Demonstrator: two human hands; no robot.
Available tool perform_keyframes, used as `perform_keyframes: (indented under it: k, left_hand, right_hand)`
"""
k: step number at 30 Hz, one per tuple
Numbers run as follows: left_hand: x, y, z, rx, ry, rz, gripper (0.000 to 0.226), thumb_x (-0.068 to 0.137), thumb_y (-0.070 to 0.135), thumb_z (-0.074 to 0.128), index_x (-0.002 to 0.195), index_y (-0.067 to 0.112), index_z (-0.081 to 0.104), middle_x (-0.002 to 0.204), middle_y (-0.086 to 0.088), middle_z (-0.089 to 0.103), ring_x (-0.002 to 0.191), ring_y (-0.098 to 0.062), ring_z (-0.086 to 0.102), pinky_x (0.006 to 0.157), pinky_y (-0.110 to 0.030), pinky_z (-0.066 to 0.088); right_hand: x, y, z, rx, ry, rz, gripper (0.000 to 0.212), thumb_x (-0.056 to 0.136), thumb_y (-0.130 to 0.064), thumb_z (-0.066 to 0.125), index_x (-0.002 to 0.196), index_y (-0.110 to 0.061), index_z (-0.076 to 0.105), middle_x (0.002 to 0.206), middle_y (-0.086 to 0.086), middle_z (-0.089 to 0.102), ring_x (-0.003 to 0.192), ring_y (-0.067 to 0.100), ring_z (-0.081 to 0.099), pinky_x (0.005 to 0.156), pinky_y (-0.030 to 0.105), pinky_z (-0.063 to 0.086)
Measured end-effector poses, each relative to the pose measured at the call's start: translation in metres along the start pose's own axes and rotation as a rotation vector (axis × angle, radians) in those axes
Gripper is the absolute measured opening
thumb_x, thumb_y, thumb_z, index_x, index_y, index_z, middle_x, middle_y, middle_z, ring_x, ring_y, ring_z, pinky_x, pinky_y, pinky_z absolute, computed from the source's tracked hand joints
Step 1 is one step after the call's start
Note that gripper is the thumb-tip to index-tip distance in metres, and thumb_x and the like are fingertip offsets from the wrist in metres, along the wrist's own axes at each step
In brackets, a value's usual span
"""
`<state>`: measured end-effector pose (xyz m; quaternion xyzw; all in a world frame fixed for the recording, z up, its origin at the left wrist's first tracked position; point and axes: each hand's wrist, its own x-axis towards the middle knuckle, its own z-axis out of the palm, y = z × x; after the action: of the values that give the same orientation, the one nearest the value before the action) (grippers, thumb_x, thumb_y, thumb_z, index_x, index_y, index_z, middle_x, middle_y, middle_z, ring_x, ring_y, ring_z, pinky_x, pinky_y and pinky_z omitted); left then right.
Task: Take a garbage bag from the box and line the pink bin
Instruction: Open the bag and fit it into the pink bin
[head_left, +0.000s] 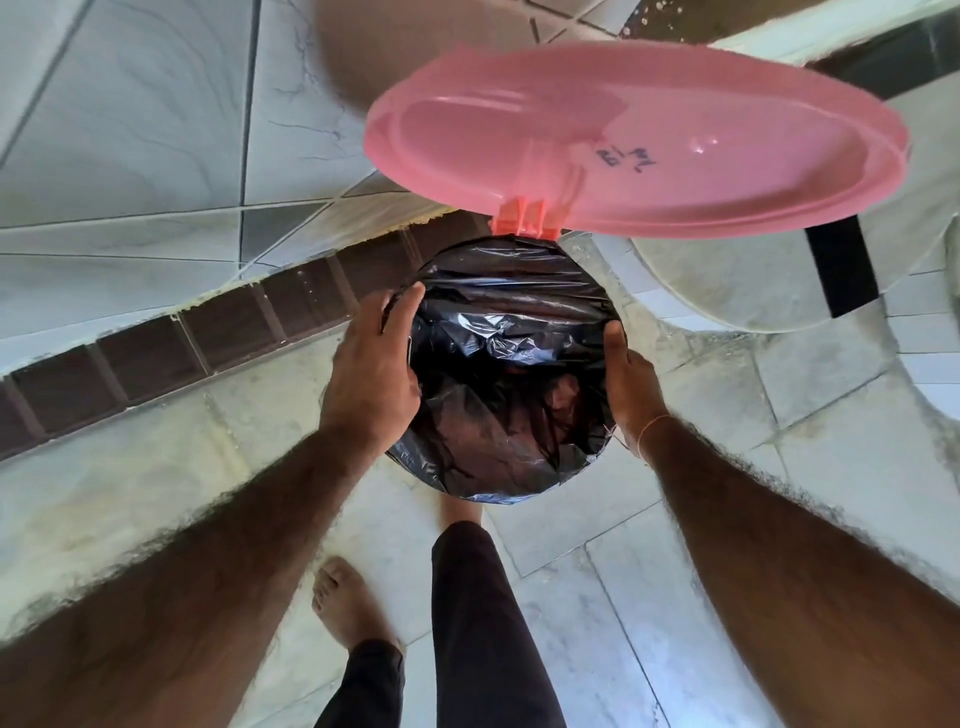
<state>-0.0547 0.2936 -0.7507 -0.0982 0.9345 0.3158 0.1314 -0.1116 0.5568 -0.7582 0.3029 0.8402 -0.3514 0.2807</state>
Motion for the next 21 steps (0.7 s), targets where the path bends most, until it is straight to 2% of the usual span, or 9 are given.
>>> perform_keyframes:
  k: [2, 5, 7, 9, 11, 13, 14, 17, 21]
  left_hand:
    - [-0.009, -0.004, 0.002, 0.034, -0.087, -0.024, 0.094, 0.074, -0.005, 0.062, 0.149, 0.03, 0.018, 0.143, -0.009, 0.033, 0.127, -0.032, 0.042, 0.102, -0.05, 0.045]
    - [-0.014, -0.011, 0.001, 0.096, -0.078, -0.026, 0.093, 0.078, 0.005, 0.067, 0.15, 0.033, 0.014, 0.149, -0.011, 0.029, 0.132, -0.032, 0.038, 0.104, -0.052, 0.041]
    - [-0.012, -0.011, -0.005, 0.21, 0.037, 0.001, 0.083, 0.081, 0.016, 0.065, 0.15, 0.028, 0.02, 0.15, -0.013, 0.03, 0.135, -0.033, 0.035, 0.105, -0.051, 0.036]
    - [-0.012, -0.002, -0.01, 0.33, 0.183, 0.088, 0.064, 0.083, 0.024, 0.059, 0.143, 0.022, 0.037, 0.142, -0.014, 0.042, 0.128, -0.034, 0.041, 0.102, -0.048, 0.034]
    - [-0.017, 0.012, -0.007, 0.265, 0.22, 0.262, 0.04, 0.084, 0.024, 0.054, 0.122, 0.014, 0.057, 0.118, -0.013, 0.058, 0.107, -0.034, 0.054, 0.09, -0.045, 0.041]
    - [-0.029, 0.028, 0.007, 0.22, -0.044, 0.408, 0.029, 0.085, 0.028, 0.048, 0.106, 0.014, 0.062, 0.099, -0.008, 0.063, 0.093, -0.031, 0.058, 0.079, -0.042, 0.045]
    - [-0.037, 0.036, 0.018, 0.289, -0.222, 0.427, 0.03, 0.087, 0.034, 0.044, 0.105, 0.017, 0.06, 0.1, -0.006, 0.064, 0.095, -0.03, 0.058, 0.08, -0.041, 0.043]
    - [-0.055, 0.047, 0.038, 0.463, -0.514, 0.33, 0.03, 0.092, 0.041, 0.042, 0.1, 0.018, 0.06, 0.102, -0.005, 0.066, 0.102, -0.03, 0.059, 0.085, -0.039, 0.039]
    - [-0.06, 0.045, 0.045, 0.47, -0.502, 0.292, 0.032, 0.094, 0.04, 0.042, 0.095, 0.016, 0.063, 0.094, -0.006, 0.069, 0.095, -0.03, 0.062, 0.086, -0.039, 0.042]
  right_hand:
    - [-0.002, 0.006, -0.001, 0.057, -0.022, 0.04, 0.091, 0.07, -0.088, 0.028, 0.105, -0.013, 0.067, 0.107, 0.011, 0.068, 0.099, 0.029, 0.061, 0.095, 0.045, 0.049]
    - [-0.001, 0.005, 0.0, 0.015, 0.195, -0.032, 0.062, 0.084, -0.07, 0.043, 0.104, -0.014, 0.058, 0.107, 0.013, 0.063, 0.099, 0.029, 0.056, 0.089, 0.035, 0.044]
    - [-0.004, 0.001, -0.002, -0.164, 0.494, -0.301, 0.042, 0.089, -0.048, 0.053, 0.104, -0.009, 0.058, 0.105, 0.017, 0.061, 0.1, 0.034, 0.054, 0.087, 0.037, 0.04]
    - [-0.014, -0.012, 0.004, -0.3, 0.602, -0.672, 0.025, 0.088, -0.029, 0.054, 0.094, -0.006, 0.062, 0.095, 0.016, 0.063, 0.093, 0.036, 0.056, 0.084, 0.039, 0.041]
    - [-0.029, -0.029, 0.024, -0.295, 0.297, -0.881, 0.019, 0.088, -0.019, 0.05, 0.094, -0.008, 0.064, 0.092, 0.012, 0.066, 0.088, 0.032, 0.059, 0.08, 0.039, 0.047]
    - [-0.039, -0.043, 0.049, -0.332, -0.115, -0.841, 0.027, 0.088, -0.014, 0.049, 0.112, -0.011, 0.06, 0.103, 0.013, 0.067, 0.094, 0.03, 0.061, 0.085, 0.04, 0.05]
    - [-0.038, -0.051, 0.059, -0.372, -0.247, -0.776, 0.034, 0.088, -0.014, 0.05, 0.122, -0.013, 0.054, 0.11, 0.015, 0.065, 0.1, 0.032, 0.061, 0.09, 0.04, 0.049]
    - [-0.005, -0.078, 0.074, -0.478, -0.284, -0.575, 0.042, 0.092, -0.014, 0.049, 0.134, -0.014, 0.047, 0.125, 0.02, 0.061, 0.114, 0.036, 0.058, 0.1, 0.038, 0.045]
    - [0.05, -0.102, 0.081, -0.604, -0.308, -0.439, 0.038, 0.096, -0.015, 0.045, 0.132, -0.006, 0.051, 0.134, 0.019, 0.056, 0.124, 0.035, 0.051, 0.104, 0.03, 0.037]
